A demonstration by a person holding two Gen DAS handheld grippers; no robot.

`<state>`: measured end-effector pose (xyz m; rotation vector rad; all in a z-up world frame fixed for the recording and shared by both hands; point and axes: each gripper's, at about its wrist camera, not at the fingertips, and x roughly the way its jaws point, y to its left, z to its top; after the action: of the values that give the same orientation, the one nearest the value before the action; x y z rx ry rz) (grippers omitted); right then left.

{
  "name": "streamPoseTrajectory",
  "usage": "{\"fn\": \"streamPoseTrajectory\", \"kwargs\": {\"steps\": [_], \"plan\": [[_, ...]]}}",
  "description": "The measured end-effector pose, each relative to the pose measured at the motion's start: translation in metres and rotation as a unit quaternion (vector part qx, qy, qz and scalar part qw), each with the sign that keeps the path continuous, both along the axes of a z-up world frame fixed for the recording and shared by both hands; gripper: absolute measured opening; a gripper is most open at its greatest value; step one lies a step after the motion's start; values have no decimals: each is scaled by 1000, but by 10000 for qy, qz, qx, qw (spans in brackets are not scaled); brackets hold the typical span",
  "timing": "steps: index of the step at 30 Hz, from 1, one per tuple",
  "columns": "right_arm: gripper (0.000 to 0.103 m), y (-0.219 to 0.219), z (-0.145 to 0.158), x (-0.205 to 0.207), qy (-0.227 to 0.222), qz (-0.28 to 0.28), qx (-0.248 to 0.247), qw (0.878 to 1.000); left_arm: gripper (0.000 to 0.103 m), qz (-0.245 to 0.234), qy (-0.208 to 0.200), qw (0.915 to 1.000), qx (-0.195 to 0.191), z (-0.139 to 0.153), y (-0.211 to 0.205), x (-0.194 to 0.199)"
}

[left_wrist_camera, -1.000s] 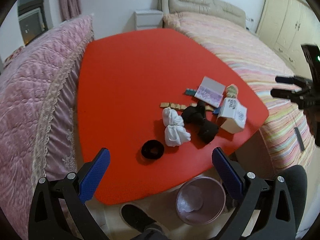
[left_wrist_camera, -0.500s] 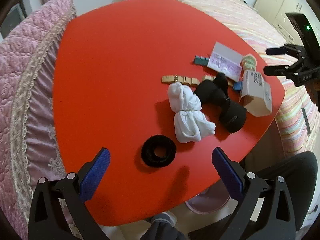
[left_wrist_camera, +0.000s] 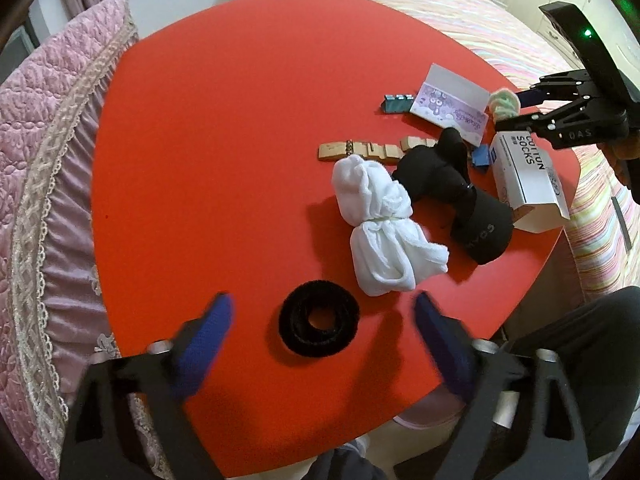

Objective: Collect trash
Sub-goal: 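Grasp the black hair tie with the left gripper while the right gripper grasps the green-white sock, then carry both items over the pink wastebasket and open both grippers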

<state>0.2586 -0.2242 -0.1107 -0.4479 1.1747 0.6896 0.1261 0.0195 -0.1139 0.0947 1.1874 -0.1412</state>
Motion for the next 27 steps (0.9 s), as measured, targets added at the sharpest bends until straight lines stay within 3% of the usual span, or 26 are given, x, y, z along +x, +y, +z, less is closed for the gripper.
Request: {"fn": "streamPoseTrajectory", "kwargs": {"steps": [2, 5, 18, 27], "plan": [[35, 1, 1, 0, -62, -59, -1, 10000, 60, 24, -4, 10000, 32, -2, 0, 2], [20, -2, 2, 1, -51, -137, 89, 9999, 31, 89, -63, 9999, 8, 1, 3, -1], [15, -13, 16, -10, -171, -409, 307, 9985, 28, 297, -202, 9993, -94, 12, 9, -10], [15, -30, 49, -39, -405, -681, 550, 9953, 28, 482, -663, 9965, -188, 47, 7, -32]]}}
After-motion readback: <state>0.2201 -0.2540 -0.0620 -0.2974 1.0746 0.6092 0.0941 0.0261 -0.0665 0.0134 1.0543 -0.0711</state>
